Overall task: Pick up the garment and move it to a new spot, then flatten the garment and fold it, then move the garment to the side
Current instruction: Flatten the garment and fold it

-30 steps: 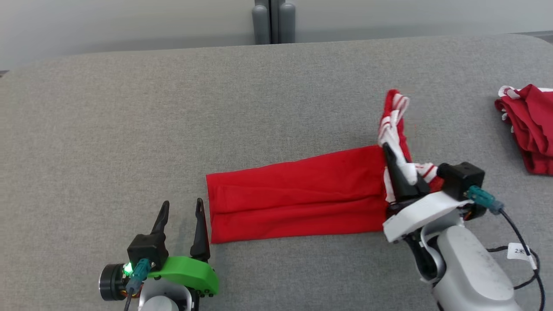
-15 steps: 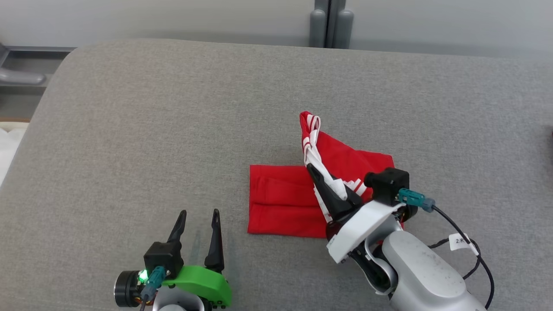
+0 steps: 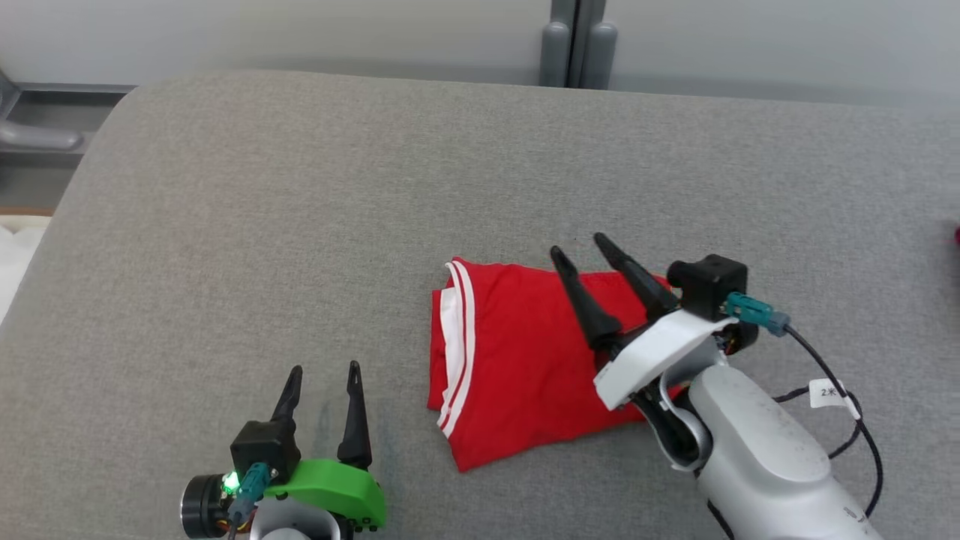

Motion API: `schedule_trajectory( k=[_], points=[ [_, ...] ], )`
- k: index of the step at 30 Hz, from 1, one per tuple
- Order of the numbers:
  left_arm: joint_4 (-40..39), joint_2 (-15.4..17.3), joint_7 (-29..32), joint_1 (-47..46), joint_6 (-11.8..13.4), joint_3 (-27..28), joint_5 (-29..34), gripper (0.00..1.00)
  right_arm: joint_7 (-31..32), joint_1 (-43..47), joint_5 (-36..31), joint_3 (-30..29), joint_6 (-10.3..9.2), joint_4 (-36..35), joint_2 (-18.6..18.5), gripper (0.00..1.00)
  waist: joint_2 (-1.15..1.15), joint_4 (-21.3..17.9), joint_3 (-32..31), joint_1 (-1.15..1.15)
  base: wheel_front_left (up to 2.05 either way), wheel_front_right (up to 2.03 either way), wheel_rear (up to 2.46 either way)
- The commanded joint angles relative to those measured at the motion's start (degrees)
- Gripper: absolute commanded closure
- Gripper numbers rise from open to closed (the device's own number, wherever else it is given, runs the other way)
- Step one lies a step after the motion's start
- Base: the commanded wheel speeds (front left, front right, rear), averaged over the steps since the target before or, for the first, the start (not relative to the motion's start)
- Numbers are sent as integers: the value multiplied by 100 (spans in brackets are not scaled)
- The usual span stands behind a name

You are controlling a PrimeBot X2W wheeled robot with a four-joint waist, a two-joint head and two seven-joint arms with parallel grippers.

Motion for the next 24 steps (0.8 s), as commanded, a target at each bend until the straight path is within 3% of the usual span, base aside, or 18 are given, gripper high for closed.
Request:
schedule_trajectory(
  k=[1,10,18,24],
  points=[
    [4,25,4,16,-11,60,56,0,-21,191,-203,-258,-8,31,-26,0,0,-306,-48,0,0,0,0],
    [-49,24,3,-104,-76,313,439,0,-23,863,-1694,-1930,-8,-60,-25,0,0,-993,-43,0,0,0,0],
    [-7,26,3,-9,-136,458,793,0,-24,1351,-2483,-2580,-8,-144,-21,0,0,-1322,-56,0,0,0,0],
    [-66,26,4,160,-188,465,969,0,-24,1654,-2636,-2743,-8,-96,-20,0,0,-1366,-121,0,0,0,0]
  ],
)
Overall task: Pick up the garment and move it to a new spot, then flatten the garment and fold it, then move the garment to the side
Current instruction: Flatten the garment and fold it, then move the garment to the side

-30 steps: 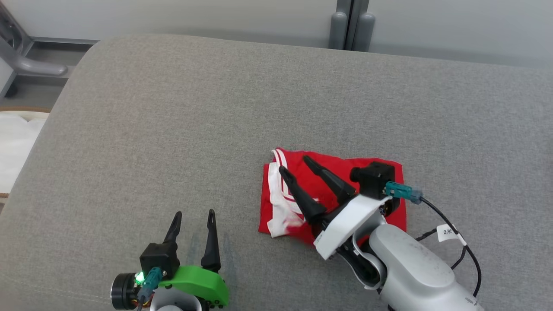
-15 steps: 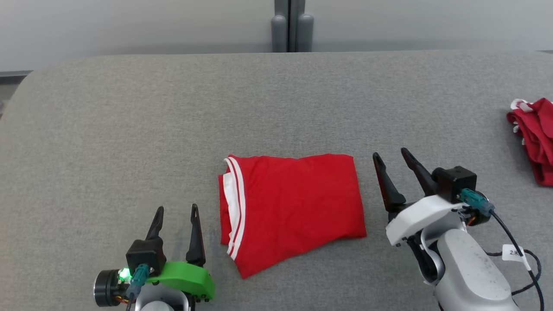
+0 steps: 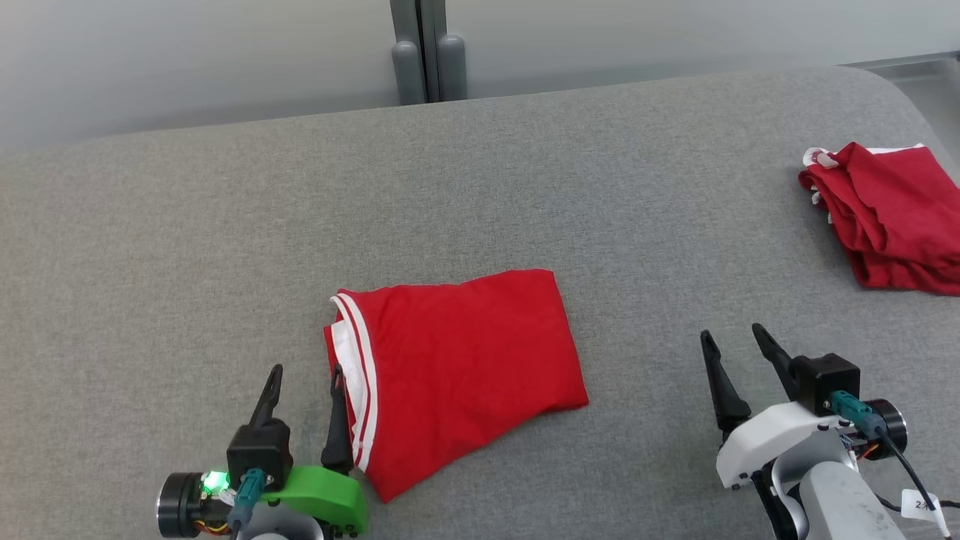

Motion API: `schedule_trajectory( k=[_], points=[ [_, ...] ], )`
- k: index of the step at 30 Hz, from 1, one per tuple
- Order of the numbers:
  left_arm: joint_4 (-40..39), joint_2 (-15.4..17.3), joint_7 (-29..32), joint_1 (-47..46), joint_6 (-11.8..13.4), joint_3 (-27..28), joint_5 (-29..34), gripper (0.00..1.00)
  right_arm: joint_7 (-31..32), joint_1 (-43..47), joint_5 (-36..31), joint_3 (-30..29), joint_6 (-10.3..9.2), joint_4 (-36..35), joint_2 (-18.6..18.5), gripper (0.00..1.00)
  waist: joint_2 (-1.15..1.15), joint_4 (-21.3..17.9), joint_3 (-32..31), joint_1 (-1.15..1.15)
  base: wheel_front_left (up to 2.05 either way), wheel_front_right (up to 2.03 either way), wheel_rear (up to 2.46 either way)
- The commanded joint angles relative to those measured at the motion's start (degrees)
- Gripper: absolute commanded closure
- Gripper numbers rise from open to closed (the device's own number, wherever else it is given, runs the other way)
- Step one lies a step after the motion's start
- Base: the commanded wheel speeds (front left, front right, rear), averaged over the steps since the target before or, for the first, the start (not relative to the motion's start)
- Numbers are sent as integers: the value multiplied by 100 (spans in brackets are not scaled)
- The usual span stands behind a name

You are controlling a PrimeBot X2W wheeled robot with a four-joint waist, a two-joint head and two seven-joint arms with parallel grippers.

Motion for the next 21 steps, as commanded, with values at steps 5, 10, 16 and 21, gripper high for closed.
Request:
schedule_trajectory(
  k=[5,10,16,21],
  points=[
    [-66,28,4,168,-38,0,104,0,-23,138,55,55,-8,60,-13,0,0,20,-26,0,0,0,0],
    [-97,28,4,102,-48,-38,37,0,-23,-77,170,392,-8,227,-11,0,0,112,50,0,0,0,0],
    [-152,28,4,-41,-50,-176,63,0,-24,-722,500,1223,-8,525,-13,0,0,299,196,0,0,0,0],
    [-173,28,4,-90,-90,-365,136,0,-24,-1354,973,1766,-8,1084,-19,0,0,557,253,0,0,0,0]
  ],
)
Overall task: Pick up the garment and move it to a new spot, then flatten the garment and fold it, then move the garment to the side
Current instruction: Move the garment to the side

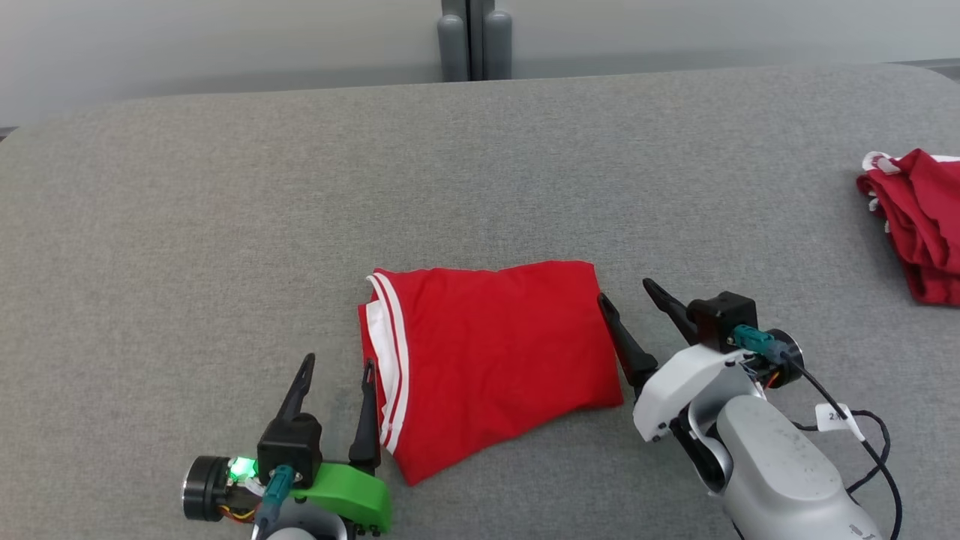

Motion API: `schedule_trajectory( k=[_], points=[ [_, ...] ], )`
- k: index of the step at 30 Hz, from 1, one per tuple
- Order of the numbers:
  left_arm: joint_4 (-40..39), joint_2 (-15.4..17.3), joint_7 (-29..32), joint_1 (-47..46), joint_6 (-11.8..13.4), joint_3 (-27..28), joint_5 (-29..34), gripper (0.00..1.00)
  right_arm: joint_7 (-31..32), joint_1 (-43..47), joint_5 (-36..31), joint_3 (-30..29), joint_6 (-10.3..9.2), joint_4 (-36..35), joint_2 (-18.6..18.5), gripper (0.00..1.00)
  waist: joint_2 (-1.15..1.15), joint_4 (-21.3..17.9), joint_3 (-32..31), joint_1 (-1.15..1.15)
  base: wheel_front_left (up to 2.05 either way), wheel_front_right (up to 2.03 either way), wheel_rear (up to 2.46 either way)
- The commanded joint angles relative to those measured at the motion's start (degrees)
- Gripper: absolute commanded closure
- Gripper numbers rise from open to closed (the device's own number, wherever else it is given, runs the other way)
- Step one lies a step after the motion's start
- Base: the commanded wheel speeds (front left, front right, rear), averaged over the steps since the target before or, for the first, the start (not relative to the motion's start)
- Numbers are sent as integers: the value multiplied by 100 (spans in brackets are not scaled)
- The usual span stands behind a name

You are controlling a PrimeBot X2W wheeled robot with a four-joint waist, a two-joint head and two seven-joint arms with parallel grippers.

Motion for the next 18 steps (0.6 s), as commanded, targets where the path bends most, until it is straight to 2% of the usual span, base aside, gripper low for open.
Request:
schedule_trajectory(
  k=[1,7,8,9,10,13,18],
  points=[
    [-11,25,4,-80,-41,-55,28,0,-24,-118,114,55,-9,161,-37,0,0,176,53,0,0,0,0],
    [2,25,4,-104,-132,-266,46,0,128,-287,315,521,-8,1248,-33,0,0,419,55,0,0,0,0],
    [32,26,4,-80,-137,-267,-3,0,193,-261,351,609,-8,1434,-36,11,0,429,46,0,0,0,0],
    [45,26,4,-70,-133,-270,-17,0,214,-229,377,681,-8,1562,-33,64,0,429,39,0,0,0,0],
    [55,25,4,-56,-131,-262,-32,0,207,-214,406,752,-8,1686,-32,100,0,413,32,0,0,0,0],
    [80,26,4,10,-140,-218,-31,0,124,-241,384,708,-15,1934,-51,100,0,293,-9,0,0,0,0],
    [72,25,4,68,-177,-161,-22,0,27,-311,183,101,-35,2184,-149,100,0,-118,-108,0,0,0,0]
  ],
)
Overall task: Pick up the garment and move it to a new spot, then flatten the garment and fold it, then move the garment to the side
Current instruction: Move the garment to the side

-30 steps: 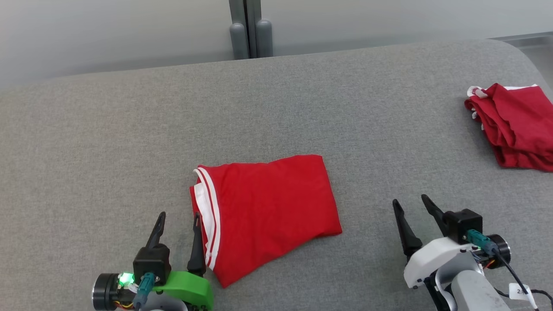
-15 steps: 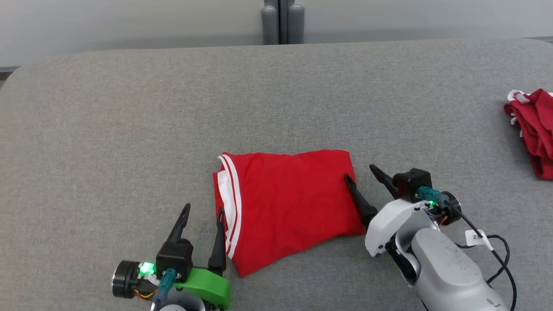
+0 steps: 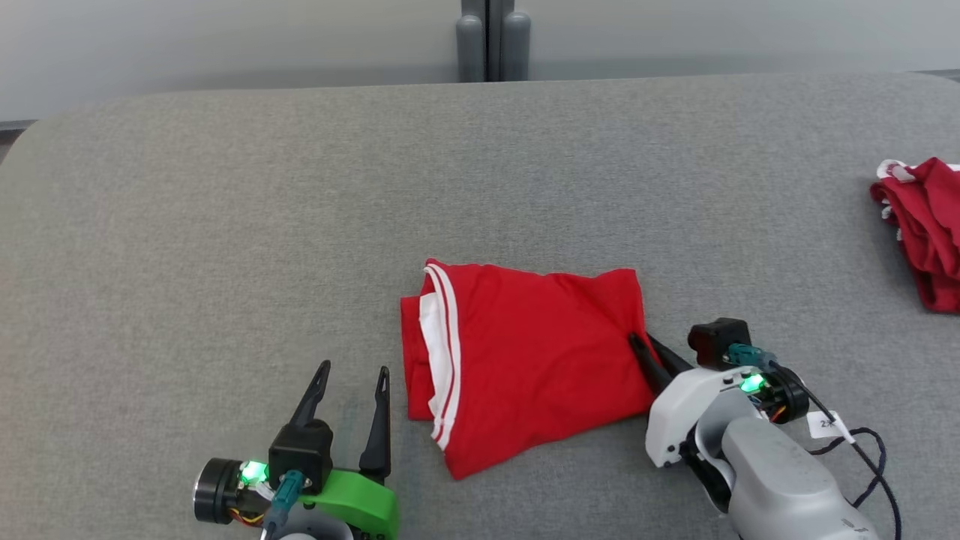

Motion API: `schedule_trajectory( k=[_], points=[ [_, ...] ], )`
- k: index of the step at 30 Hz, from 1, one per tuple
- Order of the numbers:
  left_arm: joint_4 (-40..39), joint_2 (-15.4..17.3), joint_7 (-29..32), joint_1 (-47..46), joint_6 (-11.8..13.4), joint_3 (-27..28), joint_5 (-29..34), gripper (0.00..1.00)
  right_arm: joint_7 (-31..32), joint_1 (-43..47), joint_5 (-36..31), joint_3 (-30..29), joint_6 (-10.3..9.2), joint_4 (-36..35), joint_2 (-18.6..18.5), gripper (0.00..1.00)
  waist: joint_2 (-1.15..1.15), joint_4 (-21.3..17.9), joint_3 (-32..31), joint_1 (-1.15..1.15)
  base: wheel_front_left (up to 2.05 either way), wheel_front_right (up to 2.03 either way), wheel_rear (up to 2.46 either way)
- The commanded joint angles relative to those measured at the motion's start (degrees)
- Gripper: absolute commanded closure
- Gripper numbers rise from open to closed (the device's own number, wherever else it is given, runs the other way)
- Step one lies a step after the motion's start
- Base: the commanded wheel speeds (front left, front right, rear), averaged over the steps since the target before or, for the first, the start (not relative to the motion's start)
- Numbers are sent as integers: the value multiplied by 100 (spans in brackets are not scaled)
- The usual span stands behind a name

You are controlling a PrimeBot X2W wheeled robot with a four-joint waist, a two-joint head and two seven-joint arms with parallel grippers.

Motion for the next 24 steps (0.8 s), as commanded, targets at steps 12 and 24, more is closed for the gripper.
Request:
schedule_trajectory(
  k=[12,24],
  points=[
    [-16,26,4,-148,-150,18,32,0,37,532,-563,-1098,-49,-500,-157,100,0,-1931,-3,0,0,0,0],
    [93,30,4,-358,-272,-55,100,0,34,697,-295,-1030,-43,-780,-129,100,0,-3216,175,0,0,0,0]
  ],
)
